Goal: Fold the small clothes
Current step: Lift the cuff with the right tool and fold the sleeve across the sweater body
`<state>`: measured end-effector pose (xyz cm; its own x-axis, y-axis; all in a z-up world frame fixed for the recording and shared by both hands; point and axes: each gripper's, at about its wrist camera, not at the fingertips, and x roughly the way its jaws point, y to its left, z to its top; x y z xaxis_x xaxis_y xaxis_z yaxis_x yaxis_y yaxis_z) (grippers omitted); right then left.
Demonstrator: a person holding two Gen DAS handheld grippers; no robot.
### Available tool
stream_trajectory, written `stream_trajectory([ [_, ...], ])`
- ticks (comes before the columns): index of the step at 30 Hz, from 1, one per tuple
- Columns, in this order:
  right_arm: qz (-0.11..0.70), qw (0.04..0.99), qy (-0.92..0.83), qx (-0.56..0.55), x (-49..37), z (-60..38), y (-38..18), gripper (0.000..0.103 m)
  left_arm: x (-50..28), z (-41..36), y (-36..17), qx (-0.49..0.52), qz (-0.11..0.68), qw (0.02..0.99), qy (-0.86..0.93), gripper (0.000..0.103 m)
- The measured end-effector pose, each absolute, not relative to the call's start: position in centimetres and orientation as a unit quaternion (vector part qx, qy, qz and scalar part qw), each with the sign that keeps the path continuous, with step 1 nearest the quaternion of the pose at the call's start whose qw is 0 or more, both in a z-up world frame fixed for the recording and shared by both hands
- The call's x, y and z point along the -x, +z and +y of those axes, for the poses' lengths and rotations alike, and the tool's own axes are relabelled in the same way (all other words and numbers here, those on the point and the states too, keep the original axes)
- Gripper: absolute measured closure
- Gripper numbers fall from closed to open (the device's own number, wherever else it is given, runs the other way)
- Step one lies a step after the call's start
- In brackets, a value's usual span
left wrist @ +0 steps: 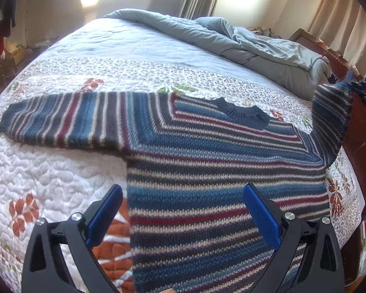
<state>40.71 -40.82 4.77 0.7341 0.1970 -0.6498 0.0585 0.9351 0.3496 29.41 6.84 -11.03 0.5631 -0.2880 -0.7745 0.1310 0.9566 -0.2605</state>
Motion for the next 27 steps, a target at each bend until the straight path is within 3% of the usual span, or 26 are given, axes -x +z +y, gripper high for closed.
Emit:
stream_trajectory([
  [11,0.397,0.908,0.063,-0.115,-43.2,-29.0,-0.3,0.095,-33.3,7.1,-12.6,0.110,0.446,0.876,-0.148,0.004],
  [27,0.417,0.880,0.068,0.218,-40.4,-10.5,-14.7,0.093,-33.6,9.1,-15.3,0.167,0.455,0.859,-0.164,0.004],
])
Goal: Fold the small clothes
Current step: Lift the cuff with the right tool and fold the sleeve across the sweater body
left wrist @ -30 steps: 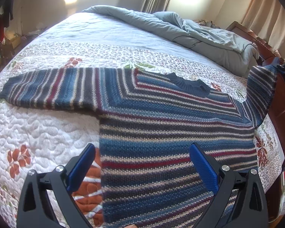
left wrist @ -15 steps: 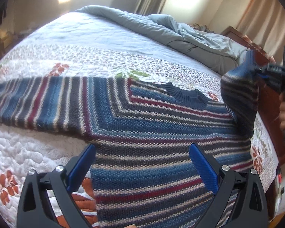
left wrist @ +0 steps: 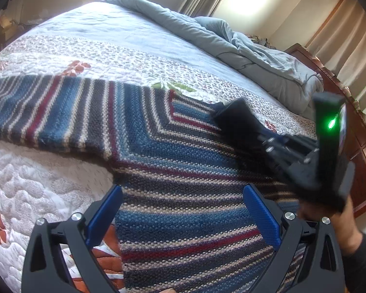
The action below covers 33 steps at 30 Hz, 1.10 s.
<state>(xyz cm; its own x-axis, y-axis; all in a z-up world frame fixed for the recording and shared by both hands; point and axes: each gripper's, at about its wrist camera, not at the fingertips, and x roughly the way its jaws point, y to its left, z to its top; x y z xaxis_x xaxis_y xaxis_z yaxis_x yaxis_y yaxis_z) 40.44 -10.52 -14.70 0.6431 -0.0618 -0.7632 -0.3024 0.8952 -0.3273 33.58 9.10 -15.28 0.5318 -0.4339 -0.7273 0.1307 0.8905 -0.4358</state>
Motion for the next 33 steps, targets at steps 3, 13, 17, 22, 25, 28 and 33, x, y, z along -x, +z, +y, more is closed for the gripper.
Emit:
stream_trajectory([
  [3,0.440,0.870,0.086,0.206,-40.1,-10.3,-16.1,0.085,-33.5,9.3,-15.4,0.166,0.457,0.859,-0.163,0.004],
  [13,0.510,0.814,0.165,-0.223,-39.4,-18.8,-14.3,0.051,-33.3,9.3,-15.6,0.168,0.458,0.857,-0.165,0.004],
  [17,0.533,0.713,0.181,-0.418,-39.0,-20.7,-18.5,0.051,-33.3,9.8,-15.9,0.174,0.460,0.856,-0.160,0.004],
  [22,0.520,0.656,0.167,-0.520,-39.9,-19.3,-22.0,0.051,-33.4,10.1,-16.2,0.175,0.462,0.855,-0.158,0.004],
  [25,0.523,0.645,0.145,-0.538,-40.9,-18.3,-23.1,0.051,-33.4,10.2,-16.2,0.176,0.462,0.855,-0.158,0.004],
  [28,0.519,0.668,0.132,-0.516,-41.8,-17.0,-23.0,0.080,-33.4,10.2,-16.3,0.178,0.464,0.853,-0.159,0.004],
  [33,0.499,0.711,0.134,-0.477,-44.7,-14.9,-21.3,0.095,-33.5,10.2,-16.5,0.174,0.465,0.854,-0.158,0.004],
])
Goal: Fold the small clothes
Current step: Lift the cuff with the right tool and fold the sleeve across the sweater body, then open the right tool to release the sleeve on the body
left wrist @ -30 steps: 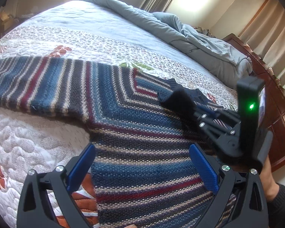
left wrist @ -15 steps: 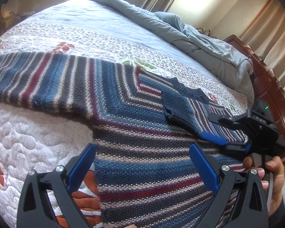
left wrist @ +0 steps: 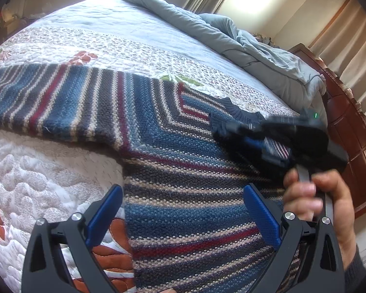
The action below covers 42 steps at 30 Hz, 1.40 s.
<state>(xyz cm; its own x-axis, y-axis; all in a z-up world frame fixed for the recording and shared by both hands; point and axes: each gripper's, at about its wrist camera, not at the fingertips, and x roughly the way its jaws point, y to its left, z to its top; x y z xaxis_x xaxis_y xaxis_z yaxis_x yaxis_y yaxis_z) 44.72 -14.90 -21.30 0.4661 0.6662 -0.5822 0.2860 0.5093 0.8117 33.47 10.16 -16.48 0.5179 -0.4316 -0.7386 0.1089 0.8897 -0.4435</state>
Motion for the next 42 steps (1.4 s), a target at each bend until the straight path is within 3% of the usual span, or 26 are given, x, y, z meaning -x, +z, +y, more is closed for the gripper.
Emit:
stream_trajectory([
  [5,0.476,0.726,0.165,-0.468,-45.8,-12.4,-20.4,0.095,-33.6,10.4,-16.7,0.177,0.465,0.854,-0.153,0.004],
  [10,0.527,0.711,0.164,-0.436,-46.8,-10.3,-24.4,0.089,-33.6,9.8,-17.2,0.159,0.472,0.854,-0.152,0.004],
  [11,0.523,0.718,0.171,-0.426,-46.6,-10.2,-24.1,0.086,-33.6,9.7,-17.2,0.158,0.472,0.854,-0.152,0.004],
  [13,0.510,0.730,0.188,-0.415,-45.7,-10.4,-22.5,0.064,-33.5,9.5,-17.0,0.154,0.468,0.857,-0.154,0.004],
  [17,0.479,0.764,0.225,-0.369,-42.0,-14.0,-18.2,0.064,-33.0,9.1,-16.5,0.149,0.454,0.864,-0.158,0.004],
  [21,0.451,0.841,0.146,-0.260,-39.5,-20.8,-15.1,0.066,-32.7,7.8,-16.0,0.121,0.439,0.875,-0.163,0.004],
  [26,0.479,0.856,0.020,-0.193,-39.5,-28.6,-16.4,0.065,-33.9,6.0,-15.5,0.109,0.443,0.876,-0.155,0.004],
  [27,0.515,0.839,0.016,-0.174,-39.8,-29.2,-17.8,0.065,-34.0,5.6,-15.9,0.106,0.455,0.871,-0.151,0.004],
  [30,0.546,0.832,0.015,-0.092,-40.1,-27.4,-18.2,0.065,-34.7,4.9,-18.8,0.069,0.524,0.842,-0.104,0.004],
  [33,0.524,0.849,0.036,-0.060,-39.5,-25.2,-14.5,0.063,-34.2,4.0,-19.6,0.029,0.519,0.848,-0.108,0.004],
  [36,0.491,0.864,0.112,-0.020,-39.6,-19.3,-8.9,0.050,-33.7,3.8,-19.3,0.022,0.504,0.858,-0.099,0.004],
  [38,0.473,0.866,0.159,0.013,-40.3,-14.5,-5.8,0.047,-33.0,3.9,-18.4,0.028,0.476,0.874,-0.089,0.004],
  [40,0.462,0.864,0.199,0.032,-41.8,-10.8,-3.5,0.033,-32.2,4.2,-17.2,0.028,0.448,0.890,-0.079,0.004],
  [42,0.459,0.853,0.243,0.058,-43.7,-5.6,-1.6,0.033,-31.8,4.6,-16.2,0.031,0.430,0.899,-0.079,0.004],
])
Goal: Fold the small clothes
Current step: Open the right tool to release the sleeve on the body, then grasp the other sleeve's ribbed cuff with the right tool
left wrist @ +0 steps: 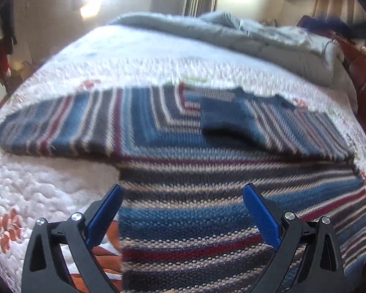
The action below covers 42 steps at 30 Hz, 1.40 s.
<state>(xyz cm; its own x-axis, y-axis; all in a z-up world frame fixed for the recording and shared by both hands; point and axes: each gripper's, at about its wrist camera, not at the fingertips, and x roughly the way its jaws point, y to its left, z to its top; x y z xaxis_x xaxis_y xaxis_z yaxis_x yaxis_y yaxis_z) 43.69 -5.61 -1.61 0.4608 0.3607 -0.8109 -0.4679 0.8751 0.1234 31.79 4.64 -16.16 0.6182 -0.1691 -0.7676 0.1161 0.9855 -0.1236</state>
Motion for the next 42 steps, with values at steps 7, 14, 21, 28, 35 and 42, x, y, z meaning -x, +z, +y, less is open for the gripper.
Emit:
stream_trajectory([
  [7,0.450,0.806,0.326,0.204,-47.6,11.5,1.2,0.028,-31.5,8.0,-14.5,0.077,0.418,0.901,-0.086,0.004],
  [14,0.460,0.759,0.359,0.288,-48.7,24.3,-2.1,0.027,-31.9,11.1,-14.8,0.120,0.426,0.893,-0.085,0.004],
  [21,0.488,0.724,0.366,0.322,-49.2,33.0,-7.2,0.027,-32.0,12.6,-14.7,0.151,0.429,0.885,-0.100,0.004],
  [28,0.518,0.692,0.347,0.364,-49.4,38.5,-11.8,0.051,-32.3,12.2,-15.4,0.130,0.459,0.873,-0.102,0.004],
  [35,0.504,0.683,0.356,0.391,-47.6,43.4,-15.0,0.054,-32.6,12.4,-16.5,0.117,0.488,0.859,-0.098,0.004],
  [42,0.506,0.671,0.359,0.406,-46.5,47.4,-18.8,0.053,-32.8,12.3,-17.1,0.115,0.505,0.848,-0.111,0.004],
])
